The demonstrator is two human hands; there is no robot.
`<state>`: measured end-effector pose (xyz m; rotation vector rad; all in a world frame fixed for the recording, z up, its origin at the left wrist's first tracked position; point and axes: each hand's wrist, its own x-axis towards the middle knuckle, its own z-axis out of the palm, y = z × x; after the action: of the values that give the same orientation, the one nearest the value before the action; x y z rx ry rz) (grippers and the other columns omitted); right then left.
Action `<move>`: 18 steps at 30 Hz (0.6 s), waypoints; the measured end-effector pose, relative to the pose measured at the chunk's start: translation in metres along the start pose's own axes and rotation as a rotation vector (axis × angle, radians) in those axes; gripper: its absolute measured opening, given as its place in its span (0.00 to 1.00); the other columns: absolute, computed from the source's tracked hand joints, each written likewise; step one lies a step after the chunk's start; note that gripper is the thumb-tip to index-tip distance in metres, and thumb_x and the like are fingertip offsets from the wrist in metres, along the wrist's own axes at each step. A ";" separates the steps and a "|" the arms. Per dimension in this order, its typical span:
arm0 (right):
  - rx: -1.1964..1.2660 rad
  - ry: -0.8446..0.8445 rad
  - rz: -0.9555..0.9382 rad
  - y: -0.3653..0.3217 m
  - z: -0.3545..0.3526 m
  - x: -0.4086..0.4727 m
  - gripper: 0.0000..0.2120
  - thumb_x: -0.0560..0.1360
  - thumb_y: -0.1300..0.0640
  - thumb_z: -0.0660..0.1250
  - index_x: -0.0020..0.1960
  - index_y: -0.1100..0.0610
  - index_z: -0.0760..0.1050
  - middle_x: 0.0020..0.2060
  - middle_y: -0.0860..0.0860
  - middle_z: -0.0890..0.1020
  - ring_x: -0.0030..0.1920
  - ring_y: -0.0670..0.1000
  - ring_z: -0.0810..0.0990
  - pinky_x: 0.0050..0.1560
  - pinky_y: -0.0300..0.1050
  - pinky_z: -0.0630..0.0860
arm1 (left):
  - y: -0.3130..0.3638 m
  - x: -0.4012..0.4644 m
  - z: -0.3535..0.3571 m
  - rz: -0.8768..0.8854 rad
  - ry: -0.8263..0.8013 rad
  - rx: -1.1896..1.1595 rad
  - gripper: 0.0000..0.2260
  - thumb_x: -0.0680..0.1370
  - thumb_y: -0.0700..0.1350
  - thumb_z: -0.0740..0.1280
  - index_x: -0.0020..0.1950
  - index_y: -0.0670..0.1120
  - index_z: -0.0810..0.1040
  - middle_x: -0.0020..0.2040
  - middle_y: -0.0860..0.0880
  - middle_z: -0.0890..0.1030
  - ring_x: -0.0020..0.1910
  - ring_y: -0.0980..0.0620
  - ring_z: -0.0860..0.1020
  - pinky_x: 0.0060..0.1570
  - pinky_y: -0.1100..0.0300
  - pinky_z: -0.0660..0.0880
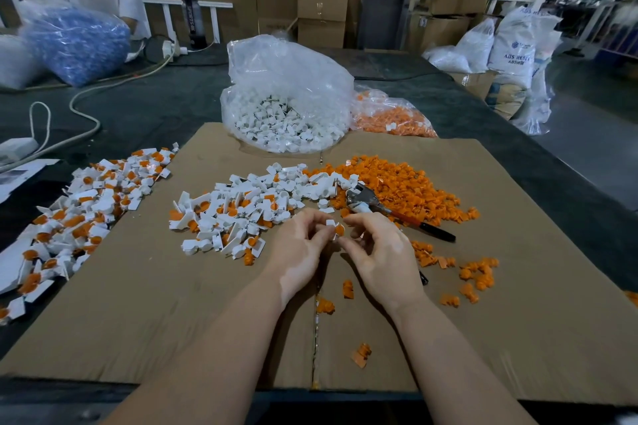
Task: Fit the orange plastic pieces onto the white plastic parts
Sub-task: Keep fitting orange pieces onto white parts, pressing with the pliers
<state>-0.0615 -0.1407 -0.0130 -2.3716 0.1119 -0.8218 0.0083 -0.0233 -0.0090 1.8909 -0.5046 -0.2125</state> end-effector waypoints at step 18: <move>-0.048 -0.044 -0.023 0.000 -0.002 0.001 0.09 0.73 0.62 0.69 0.53 0.58 0.80 0.45 0.51 0.80 0.50 0.49 0.76 0.51 0.38 0.70 | 0.000 -0.001 0.000 0.039 -0.014 0.038 0.04 0.77 0.45 0.66 0.50 0.47 0.77 0.41 0.44 0.82 0.42 0.46 0.79 0.44 0.53 0.73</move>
<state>-0.0617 -0.1416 -0.0110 -2.4383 0.0881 -0.7857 0.0075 -0.0224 -0.0093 1.9161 -0.5574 -0.1915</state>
